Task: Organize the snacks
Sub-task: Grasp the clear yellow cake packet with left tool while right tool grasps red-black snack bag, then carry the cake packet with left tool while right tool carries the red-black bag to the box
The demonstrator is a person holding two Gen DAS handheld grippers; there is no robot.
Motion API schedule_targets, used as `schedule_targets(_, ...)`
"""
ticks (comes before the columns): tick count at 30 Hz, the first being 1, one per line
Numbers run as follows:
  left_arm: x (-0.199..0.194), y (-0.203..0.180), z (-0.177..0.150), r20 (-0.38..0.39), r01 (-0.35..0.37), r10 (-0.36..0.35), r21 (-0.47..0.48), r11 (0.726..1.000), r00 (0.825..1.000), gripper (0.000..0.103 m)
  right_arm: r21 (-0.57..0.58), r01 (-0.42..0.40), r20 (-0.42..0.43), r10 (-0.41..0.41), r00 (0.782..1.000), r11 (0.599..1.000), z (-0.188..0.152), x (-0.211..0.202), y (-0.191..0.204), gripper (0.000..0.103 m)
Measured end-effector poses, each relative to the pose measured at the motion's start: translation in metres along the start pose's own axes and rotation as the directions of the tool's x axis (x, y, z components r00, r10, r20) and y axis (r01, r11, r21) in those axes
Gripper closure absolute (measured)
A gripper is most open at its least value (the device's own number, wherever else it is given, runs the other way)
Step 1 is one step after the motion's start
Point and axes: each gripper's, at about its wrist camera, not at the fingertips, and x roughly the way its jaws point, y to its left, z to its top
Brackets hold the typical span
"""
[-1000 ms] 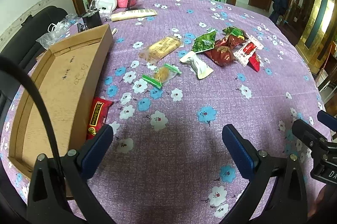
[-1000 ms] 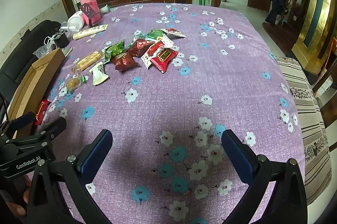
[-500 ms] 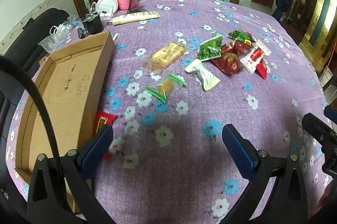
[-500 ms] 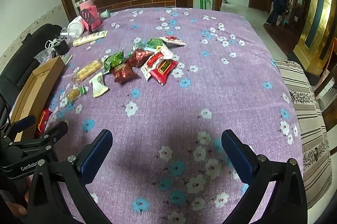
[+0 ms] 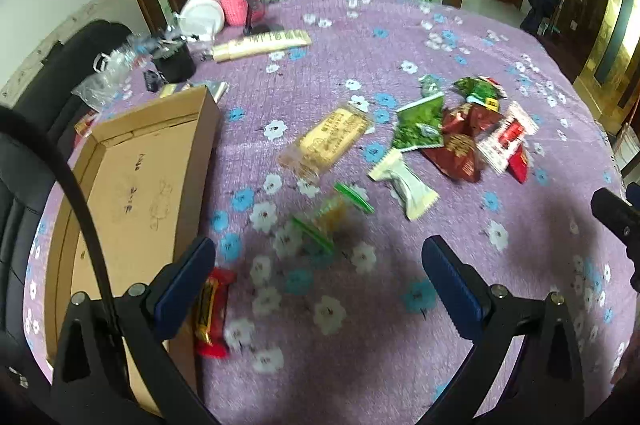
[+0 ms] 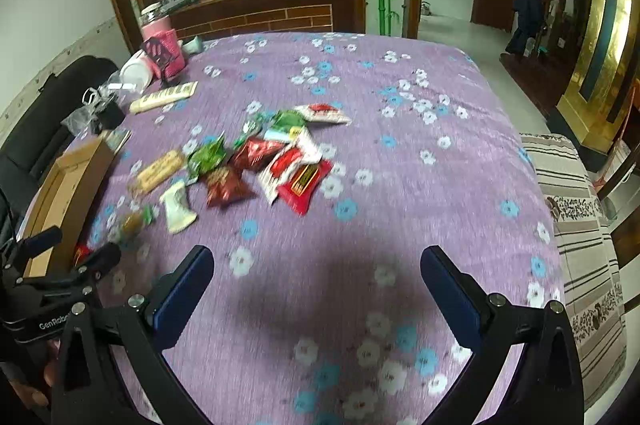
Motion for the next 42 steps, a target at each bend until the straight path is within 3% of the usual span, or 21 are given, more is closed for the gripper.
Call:
schedule_targets(7,0.029,0.009,0.055,-0.135,0.072,-0.067,0.035,0.997,0.989,0.000,-0.011,-0.004,-0.055,0.003,0.998,1.000,0.032,0.047,0.004,0.000)
schedule_targets(12,0.045,0.016,0.088,-0.195,0.081,-0.071,0.041,0.996,0.978,0.000,0.065,-0.042,-0.134,0.051,0.990,0.997,0.047,0.087,0.001,0.000)
schedule_targets(15,0.059,0.018,0.102,-0.266,0.141,-0.131,0.019,0.990,0.955,0.000,0.065,-0.052,-0.179,0.063,0.982,0.997,0.053,0.107,0.004,0.002)
schedule_targets(19,0.074,0.012,0.110,-0.295,0.154,-0.139,0.028,0.988,0.945,0.000,0.057,-0.058,-0.228,0.070,0.971,0.997,0.052,0.118,0.008,0.020)
schedule_targets(22,0.088,0.008,0.109,-0.344,0.171,-0.151,0.030,0.985,0.927,0.000,0.060,-0.071,-0.243,0.084,0.966,0.996,0.053,0.123,0.009,0.025)
schedule_targets(24,0.100,0.009,0.107,-0.388,0.211,-0.194,0.000,0.978,0.901,0.001,0.046,-0.067,-0.254,0.076,0.964,0.997,0.054,0.125,0.009,0.029)
schedule_targets(26,0.110,0.010,0.106,-0.414,0.236,-0.227,-0.028,0.971,0.882,0.011,0.035,-0.069,-0.249,0.075,0.966,0.997,0.055,0.126,0.010,0.032)
schedule_targets(27,0.116,0.010,0.104,-0.436,0.238,-0.228,-0.032,0.971,0.871,0.022,0.029,-0.068,-0.247,0.073,0.966,0.997,0.055,0.126,0.010,0.033)
schedule_targets(28,0.119,0.008,0.104,-0.448,0.225,-0.209,-0.018,0.974,0.870,0.026,0.024,-0.066,-0.246,0.069,0.967,0.998,0.055,0.126,0.010,0.034)
schedule_targets(32,0.120,0.002,0.099,-0.435,0.154,-0.106,0.075,0.985,0.894,0.040,0.016,-0.073,-0.241,0.075,0.968,0.997,0.056,0.125,0.009,0.046)
schedule_targets(37,0.111,0.010,0.095,-0.381,0.118,-0.074,0.094,0.989,0.922,0.068,0.011,-0.089,-0.226,0.090,0.970,0.996,0.053,0.120,0.004,0.059)
schedule_targets(42,0.105,0.012,0.088,-0.335,0.112,-0.074,0.095,0.989,0.939,0.068,0.001,-0.085,-0.220,0.083,0.972,0.996,0.048,0.117,-0.005,0.063)
